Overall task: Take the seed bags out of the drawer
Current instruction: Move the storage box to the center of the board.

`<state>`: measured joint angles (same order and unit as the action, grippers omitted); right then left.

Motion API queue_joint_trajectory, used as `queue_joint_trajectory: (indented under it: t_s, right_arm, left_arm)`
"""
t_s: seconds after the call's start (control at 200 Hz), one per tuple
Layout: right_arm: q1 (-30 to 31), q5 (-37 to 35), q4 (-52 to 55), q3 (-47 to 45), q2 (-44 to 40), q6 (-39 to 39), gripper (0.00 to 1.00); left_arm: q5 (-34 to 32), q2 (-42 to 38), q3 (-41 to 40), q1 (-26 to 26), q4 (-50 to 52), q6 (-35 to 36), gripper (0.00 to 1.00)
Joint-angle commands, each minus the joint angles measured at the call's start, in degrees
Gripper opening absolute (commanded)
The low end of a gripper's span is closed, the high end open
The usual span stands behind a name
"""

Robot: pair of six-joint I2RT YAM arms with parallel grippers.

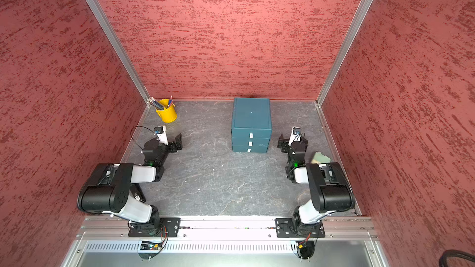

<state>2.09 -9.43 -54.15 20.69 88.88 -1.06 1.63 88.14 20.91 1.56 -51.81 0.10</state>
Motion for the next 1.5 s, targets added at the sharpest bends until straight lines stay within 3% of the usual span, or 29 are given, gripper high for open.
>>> queue_joint_trajectory:
  t_s: [0.0,0.506,0.591,0.701,0.897,1.172,1.493]
  right_arm:
    - [-0.42,1.06,-0.87,0.14,-0.08,-0.13,0.99]
    - [-0.36,1.52,-0.99,-0.59,-1.75,0.11,0.99]
    - [-0.49,-0.76,7.78,0.51,-9.26,-0.77,0.99]
    - [-0.42,-1.47,28.66,8.57,-15.10,-2.44,0.99]
    - [-0.49,-0.70,48.55,19.40,-20.09,-8.05,0.99]
    - [-0.42,17.18,70.86,41.25,-13.57,-15.65,0.99]
    - [-0.42,36.91,77.66,55.47,-0.91,-21.10,0.99]
  left_arm:
    - [1.18,0.09,0.98,0.32,0.22,0.75,1.00]
    - [1.26,-1.66,1.73,0.01,2.78,1.33,1.00]
    - [0.22,-7.60,5.43,-0.56,14.06,1.56,1.00]
    - [-0.39,-12.80,9.60,-0.53,23.65,0.91,1.00]
    - [0.91,-14.98,22.43,-1.81,46.43,-4.22,1.00]
    - [6.34,-12.68,36.10,-8.01,65.52,-9.81,1.00]
    - [15.39,-9.63,41.32,-10.88,70.75,-17.95,1.00]
